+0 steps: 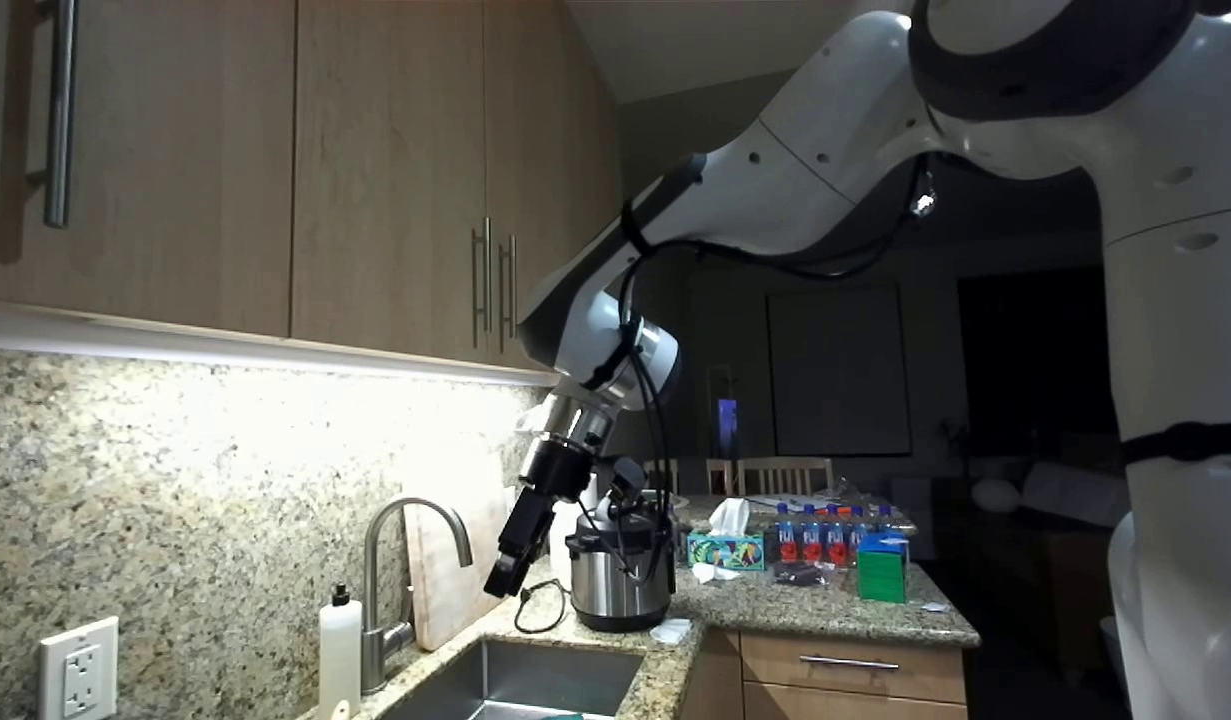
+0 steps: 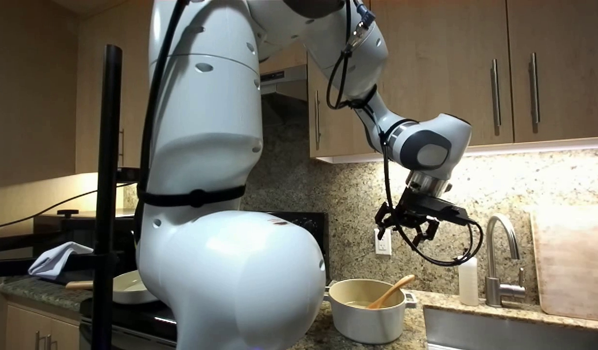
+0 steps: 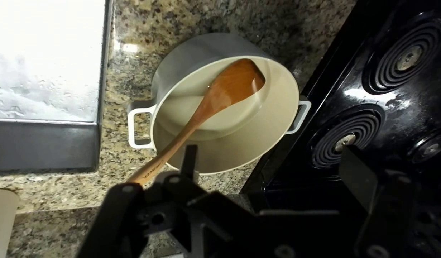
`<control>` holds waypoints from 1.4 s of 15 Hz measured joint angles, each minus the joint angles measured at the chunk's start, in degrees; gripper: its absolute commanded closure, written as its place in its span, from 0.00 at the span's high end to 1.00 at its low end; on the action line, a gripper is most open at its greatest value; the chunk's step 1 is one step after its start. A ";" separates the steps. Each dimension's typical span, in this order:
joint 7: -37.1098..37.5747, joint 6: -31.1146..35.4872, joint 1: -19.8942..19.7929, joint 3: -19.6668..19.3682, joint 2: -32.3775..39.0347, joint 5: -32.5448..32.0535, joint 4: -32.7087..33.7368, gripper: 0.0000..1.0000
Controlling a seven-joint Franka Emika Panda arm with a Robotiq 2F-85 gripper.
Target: Use the cooking stick to stir the contents in the white pot
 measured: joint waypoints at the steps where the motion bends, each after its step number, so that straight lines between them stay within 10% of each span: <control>1: 0.00 -0.07 -0.41 0.11 -0.55 0.00 0.03 1.00; 8: -0.21 -3.32 -2.71 1.21 -0.49 -0.35 2.06 1.00; 16: -10.09 -32.82 -12.45 2.15 17.89 -0.52 27.93 1.00; 21: -8.44 -35.52 -15.47 5.88 28.27 4.49 39.38 1.00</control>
